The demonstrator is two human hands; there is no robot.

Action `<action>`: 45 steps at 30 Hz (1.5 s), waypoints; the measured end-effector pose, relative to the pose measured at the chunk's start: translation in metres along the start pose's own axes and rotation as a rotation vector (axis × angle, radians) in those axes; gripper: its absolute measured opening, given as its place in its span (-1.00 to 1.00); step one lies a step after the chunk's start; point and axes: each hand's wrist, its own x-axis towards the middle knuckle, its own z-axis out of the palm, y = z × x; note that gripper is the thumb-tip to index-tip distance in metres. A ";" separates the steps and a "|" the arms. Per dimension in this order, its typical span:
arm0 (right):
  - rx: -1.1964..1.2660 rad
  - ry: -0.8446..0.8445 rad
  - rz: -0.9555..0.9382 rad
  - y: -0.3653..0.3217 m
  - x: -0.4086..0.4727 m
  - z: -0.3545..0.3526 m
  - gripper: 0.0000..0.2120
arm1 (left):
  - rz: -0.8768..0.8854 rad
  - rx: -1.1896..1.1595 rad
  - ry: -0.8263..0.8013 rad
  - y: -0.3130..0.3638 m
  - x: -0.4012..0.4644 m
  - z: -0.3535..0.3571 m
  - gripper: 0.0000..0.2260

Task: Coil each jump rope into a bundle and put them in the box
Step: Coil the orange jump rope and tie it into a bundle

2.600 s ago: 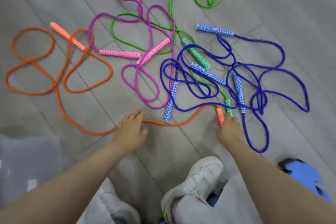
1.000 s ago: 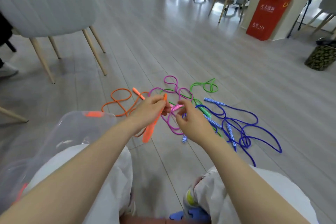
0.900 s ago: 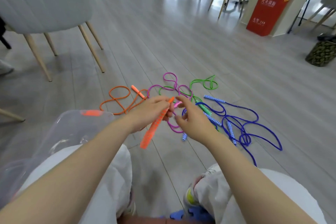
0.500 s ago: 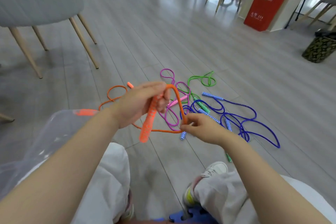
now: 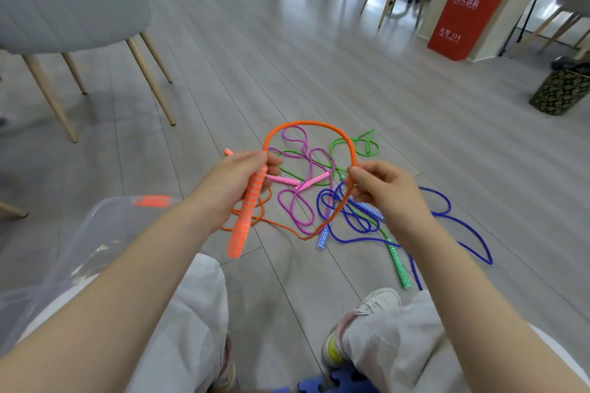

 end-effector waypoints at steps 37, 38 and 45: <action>-0.357 -0.391 -0.034 0.013 -0.010 0.013 -0.59 | 0.084 -0.513 -0.183 0.013 -0.003 0.004 -0.78; -0.382 -0.375 -0.042 0.012 -0.007 0.006 -0.65 | 0.091 -0.543 -0.115 0.015 0.000 -0.003 -0.78; -0.472 -0.186 -0.048 0.007 0.007 -0.036 -0.83 | 0.056 -0.758 0.434 0.023 0.020 -0.059 -0.74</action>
